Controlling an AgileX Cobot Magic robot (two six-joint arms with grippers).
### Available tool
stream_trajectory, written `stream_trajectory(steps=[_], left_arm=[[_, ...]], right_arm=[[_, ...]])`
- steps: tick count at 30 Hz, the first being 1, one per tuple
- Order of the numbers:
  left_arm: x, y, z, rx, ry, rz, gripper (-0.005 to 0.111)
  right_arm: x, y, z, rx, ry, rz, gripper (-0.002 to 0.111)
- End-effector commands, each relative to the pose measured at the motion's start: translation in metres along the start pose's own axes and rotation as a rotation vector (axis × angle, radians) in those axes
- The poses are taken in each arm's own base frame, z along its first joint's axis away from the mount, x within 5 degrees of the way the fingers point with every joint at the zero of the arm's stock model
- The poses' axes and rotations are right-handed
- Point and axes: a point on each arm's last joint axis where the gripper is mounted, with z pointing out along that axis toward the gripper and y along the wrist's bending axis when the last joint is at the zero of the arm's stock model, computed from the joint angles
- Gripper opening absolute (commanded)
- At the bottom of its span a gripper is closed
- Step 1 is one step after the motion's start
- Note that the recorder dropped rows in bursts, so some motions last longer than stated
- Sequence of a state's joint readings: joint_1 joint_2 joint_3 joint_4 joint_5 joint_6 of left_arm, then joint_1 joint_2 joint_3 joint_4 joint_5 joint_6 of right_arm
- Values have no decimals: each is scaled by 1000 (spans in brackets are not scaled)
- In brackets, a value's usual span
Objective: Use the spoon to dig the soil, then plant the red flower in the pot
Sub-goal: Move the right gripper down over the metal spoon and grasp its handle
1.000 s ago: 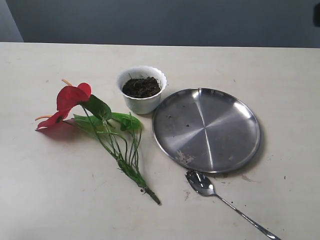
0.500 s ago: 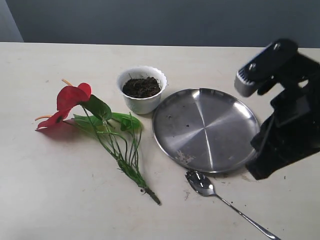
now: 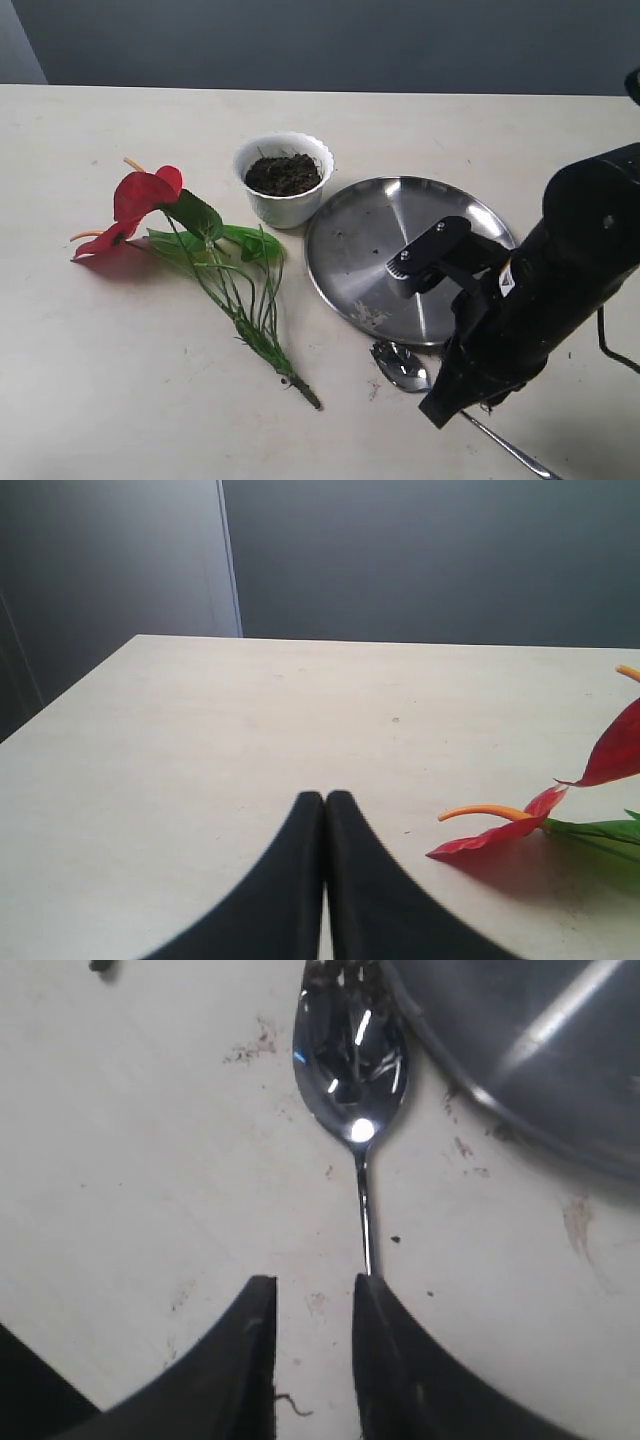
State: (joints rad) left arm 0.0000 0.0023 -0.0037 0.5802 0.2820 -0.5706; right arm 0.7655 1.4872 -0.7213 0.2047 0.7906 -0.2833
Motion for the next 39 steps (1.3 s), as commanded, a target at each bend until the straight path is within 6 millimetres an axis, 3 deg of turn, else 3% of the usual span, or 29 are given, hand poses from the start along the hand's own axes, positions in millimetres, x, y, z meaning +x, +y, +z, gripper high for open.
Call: stream_trajectory(steps=[1, 26, 39], left_arm=[[1, 0, 0, -2, 3, -2, 0], [1, 0, 0, -2, 3, -2, 0], [1, 0, 0, -2, 3, -2, 0]], right_arm=[[-1, -1, 12, -12, 40, -3, 27], [-5, -9, 61, -15, 163, 24, 27], [-4, -10, 66, -15, 180, 23, 27]])
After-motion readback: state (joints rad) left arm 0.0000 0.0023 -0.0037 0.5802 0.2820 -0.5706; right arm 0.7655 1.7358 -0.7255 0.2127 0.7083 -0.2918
